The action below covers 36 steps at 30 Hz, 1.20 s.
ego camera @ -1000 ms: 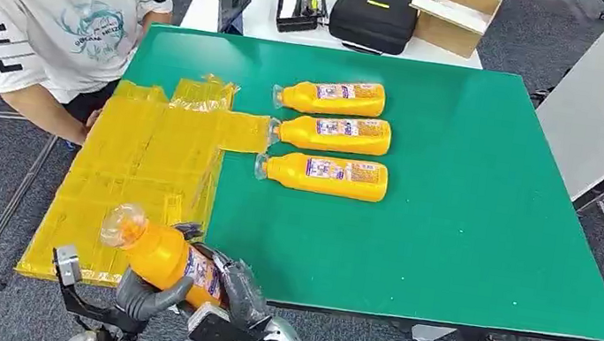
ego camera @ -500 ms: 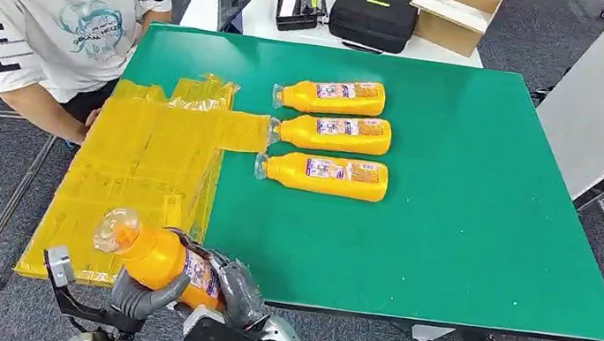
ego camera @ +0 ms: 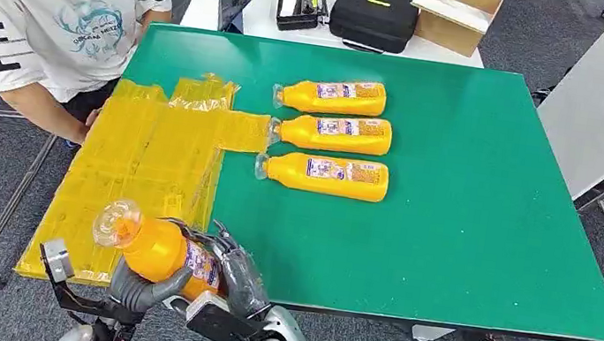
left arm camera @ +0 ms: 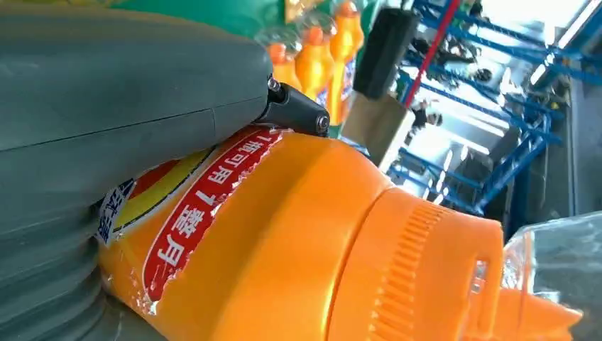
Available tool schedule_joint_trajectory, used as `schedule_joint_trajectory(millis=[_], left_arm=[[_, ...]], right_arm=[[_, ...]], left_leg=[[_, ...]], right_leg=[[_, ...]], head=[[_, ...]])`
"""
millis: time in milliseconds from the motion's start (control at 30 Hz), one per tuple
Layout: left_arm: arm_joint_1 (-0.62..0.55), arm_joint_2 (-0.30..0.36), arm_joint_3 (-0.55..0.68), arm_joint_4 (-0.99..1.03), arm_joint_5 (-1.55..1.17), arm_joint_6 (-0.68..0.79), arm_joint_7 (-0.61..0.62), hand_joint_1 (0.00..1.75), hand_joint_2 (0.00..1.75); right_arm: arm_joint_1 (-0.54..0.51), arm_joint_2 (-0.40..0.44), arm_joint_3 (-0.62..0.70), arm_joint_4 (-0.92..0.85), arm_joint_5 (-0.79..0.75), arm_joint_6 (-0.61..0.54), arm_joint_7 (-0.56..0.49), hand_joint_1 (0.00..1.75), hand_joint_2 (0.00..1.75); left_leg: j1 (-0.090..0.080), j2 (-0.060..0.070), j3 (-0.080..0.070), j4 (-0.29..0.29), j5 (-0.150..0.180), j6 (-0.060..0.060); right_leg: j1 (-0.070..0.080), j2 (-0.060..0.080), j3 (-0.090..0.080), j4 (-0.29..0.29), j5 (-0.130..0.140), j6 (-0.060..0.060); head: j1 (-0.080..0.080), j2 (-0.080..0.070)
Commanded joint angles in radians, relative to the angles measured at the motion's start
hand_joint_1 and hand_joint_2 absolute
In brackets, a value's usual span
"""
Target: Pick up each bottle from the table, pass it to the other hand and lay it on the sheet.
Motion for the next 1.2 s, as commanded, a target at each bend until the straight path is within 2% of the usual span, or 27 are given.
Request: schedule_joint_trajectory(millis=[33,167,200,300,333,400,467,500,533,633,733,867,1000,1067,1100,1200], left_arm=[[-0.074,0.03,0.057,-0.014,0.0,0.043,0.01,1.75,1.75],[-0.08,0.031,0.06,-0.009,0.002,0.051,0.011,1.75,1.75],[-0.16,0.011,0.133,-0.024,-0.375,0.475,-0.09,1.75,1.75],[-0.215,0.013,0.16,0.015,-0.478,0.584,-0.105,1.75,1.75],[-0.218,0.014,0.162,0.015,-0.478,0.584,-0.105,1.75,1.75],[-0.261,0.024,0.16,0.061,-0.64,0.71,-0.124,1.75,1.75],[-0.32,0.046,0.156,0.119,-0.821,0.841,-0.128,1.75,1.75],[-0.381,0.076,0.142,0.187,-1.002,0.95,-0.102,1.75,1.75],[-0.41,0.083,0.149,0.219,-1.034,0.958,-0.09,1.75,1.75],[-0.555,0.148,0.134,0.422,-1.353,1.067,-0.016,1.75,1.75],[-0.62,0.188,0.107,0.527,-1.479,1.045,0.016,1.75,1.75],[-0.625,0.189,0.107,0.541,-1.483,1.045,0.014,1.75,1.75],[-0.666,0.228,0.047,0.679,-1.545,0.881,0.028,1.75,1.75],[-0.671,0.232,0.046,0.721,-1.545,0.864,0.024,1.75,1.75],[-0.684,0.237,0.036,0.758,-1.554,0.846,0.016,1.75,1.75],[-0.696,0.242,0.024,0.8,-1.563,0.811,0.013,1.75,1.75]], right_arm=[[0.033,-0.011,-0.107,-0.327,-0.105,0.066,0.02,0.0,0.0],[0.042,-0.016,-0.11,-0.333,-0.125,0.077,0.007,0.0,0.0],[0.16,-0.074,-0.153,-0.706,-0.266,-0.048,-0.037,0.0,0.0],[0.17,-0.08,-0.152,-0.751,-0.278,-0.054,-0.037,0.0,0.0],[0.171,-0.079,-0.152,-0.75,-0.278,-0.054,-0.037,0.0,0.0],[0.16,-0.079,-0.139,-0.741,-0.276,-0.072,-0.037,0.0,0.0],[0.149,-0.077,-0.127,-0.744,-0.293,-0.085,-0.037,0.0,0.0],[0.136,-0.076,-0.115,-0.746,-0.299,-0.094,-0.037,0.0,0.0],[0.131,-0.074,-0.109,-0.752,-0.306,-0.103,-0.037,0.0,0.0],[0.108,-0.069,-0.09,-0.738,-0.317,-0.104,-0.037,0.0,0.0],[0.103,-0.065,-0.09,-0.705,-0.315,-0.081,-0.037,0.0,0.0],[0.103,-0.066,-0.091,-0.705,-0.317,-0.079,-0.037,0.0,0.0],[0.111,-0.067,-0.094,-0.691,-0.319,-0.035,-0.037,0.0,0.0],[0.111,-0.066,-0.093,-0.687,-0.32,-0.025,-0.037,0.0,0.0],[0.108,-0.063,-0.092,-0.668,-0.318,-0.015,-0.037,0.0,1.75],[0.106,-0.057,-0.093,-0.653,-0.316,-0.005,-0.037,0.0,1.75]], left_leg=[[0.002,0.001,0.0,0.003,-0.002,0.0],[0.001,0.001,0.0,0.002,-0.001,0.0],[0.001,0.001,0.0,0.0,-0.001,0.0],[0.001,-0.001,0.002,0.0,-0.001,0.0],[0.001,-0.002,-0.002,0.001,0.0,0.0],[0.002,-0.003,0.0,0.001,-0.001,0.0],[0.001,-0.002,-0.001,0.0,0.0,0.0],[0.001,-0.003,0.001,0.0,0.0,0.0],[0.001,-0.002,0.0,0.0,0.0,0.0],[0.002,-0.003,0.0,0.0,0.001,0.0],[0.001,-0.001,0.001,-0.001,0.002,-0.001],[0.002,0.002,0.002,0.0,0.001,-0.001],[0.001,0.0,0.001,0.0,0.002,-0.001],[0.001,0.0,0.002,0.0,0.001,-0.001],[0.002,0.001,0.003,-0.001,0.001,-0.001],[0.002,0.002,0.002,0.0,0.001,-0.001]], right_leg=[[0.003,-0.001,0.0,0.002,-0.002,-0.004],[0.002,-0.001,0.0,0.001,-0.001,-0.003],[0.001,0.0,0.0,0.0,0.0,-0.002],[0.002,-0.002,0.003,-0.001,-0.002,-0.003],[0.001,-0.003,-0.001,0.0,-0.001,-0.002],[0.002,-0.004,0.001,0.0,-0.002,-0.004],[0.001,-0.003,0.0,-0.001,-0.001,-0.002],[0.002,-0.004,0.002,-0.001,-0.001,-0.004],[0.002,-0.002,0.0,-0.001,0.0,-0.003],[0.003,-0.005,0.002,0.0,0.0,-0.004],[0.002,-0.002,0.001,0.0,0.0,-0.003],[0.002,0.0,0.003,0.0,0.001,-0.004],[0.001,-0.001,0.001,0.0,0.001,-0.005],[0.002,-0.001,0.002,0.0,0.001,-0.005],[0.002,0.0,0.004,-0.001,0.001,-0.006],[0.002,0.001,0.001,-0.001,0.002,-0.005]], head=[[0.0,0.0],[0.0,0.0],[0.0,0.0],[0.0,0.0],[0.0,0.0],[0.0,0.0],[0.0,0.0],[0.0,0.0],[0.001,0.0],[0.001,0.0],[0.0,0.0],[0.0,0.0],[0.0,0.0],[0.001,0.0],[0.0,0.0],[0.0,0.0]])
